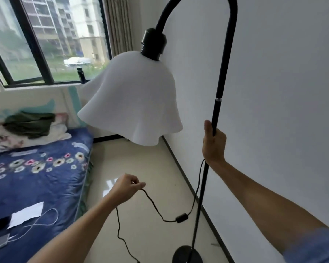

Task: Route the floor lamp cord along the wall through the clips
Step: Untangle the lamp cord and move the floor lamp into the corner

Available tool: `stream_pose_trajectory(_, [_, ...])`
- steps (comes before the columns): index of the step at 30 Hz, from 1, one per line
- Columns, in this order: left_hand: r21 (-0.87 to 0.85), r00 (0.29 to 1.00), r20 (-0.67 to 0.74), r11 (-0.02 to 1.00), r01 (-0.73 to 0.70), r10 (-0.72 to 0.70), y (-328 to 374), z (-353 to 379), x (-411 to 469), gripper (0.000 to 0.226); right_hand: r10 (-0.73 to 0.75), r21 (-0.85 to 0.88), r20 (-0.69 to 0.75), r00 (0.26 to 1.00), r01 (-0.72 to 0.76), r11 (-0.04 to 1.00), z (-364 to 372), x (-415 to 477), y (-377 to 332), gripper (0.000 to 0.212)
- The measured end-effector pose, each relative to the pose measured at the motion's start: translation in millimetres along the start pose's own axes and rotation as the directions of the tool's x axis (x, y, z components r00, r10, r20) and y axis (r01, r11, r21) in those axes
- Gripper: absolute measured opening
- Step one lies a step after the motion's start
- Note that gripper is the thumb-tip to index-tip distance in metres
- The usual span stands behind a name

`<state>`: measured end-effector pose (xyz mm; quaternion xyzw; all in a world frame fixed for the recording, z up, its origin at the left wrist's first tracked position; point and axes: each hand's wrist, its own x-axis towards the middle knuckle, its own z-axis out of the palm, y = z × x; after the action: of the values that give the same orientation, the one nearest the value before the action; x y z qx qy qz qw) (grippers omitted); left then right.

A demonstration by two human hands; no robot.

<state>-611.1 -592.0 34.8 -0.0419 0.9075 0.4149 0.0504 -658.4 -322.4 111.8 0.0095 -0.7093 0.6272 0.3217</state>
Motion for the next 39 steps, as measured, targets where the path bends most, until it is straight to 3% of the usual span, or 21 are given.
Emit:
stream_pose_trajectory(10, [-0.021, 0.988, -0.131, 0.997, 0.076, -0.078, -41.3, -72.6, 177.5, 0.033, 0.041, -0.001, 0.149, 0.988, -0.042, 0.999, 184.9, 141.6, 87.5, 0.059])
stream_pose_trajectory(19, [-0.039, 0.991, -0.087, 0.995, 0.094, -0.097, -93.8, -147.9, 390.4, 0.027, 0.029, -0.106, 0.124, 0.992, -0.015, 0.994, 350.0, 266.3, 170.1, 0.058])
stream_pose_trajectory(28, [-0.015, 0.997, -0.05, 0.998, 0.053, -0.053, -86.6, -198.8, 613.5, 0.03, 0.046, -0.156, 0.018, 0.999, -0.042, 0.987, 457.9, 415.4, 233.1, 0.056])
stream_pose_trajectory(39, [-0.006, 0.998, -0.045, 0.999, 0.034, -0.035, -55.1, -221.6, 895.4, 0.034, 0.052, -0.145, 0.023, 0.998, -0.048, 0.988, 594.1, 623.0, 359.2, 0.056])
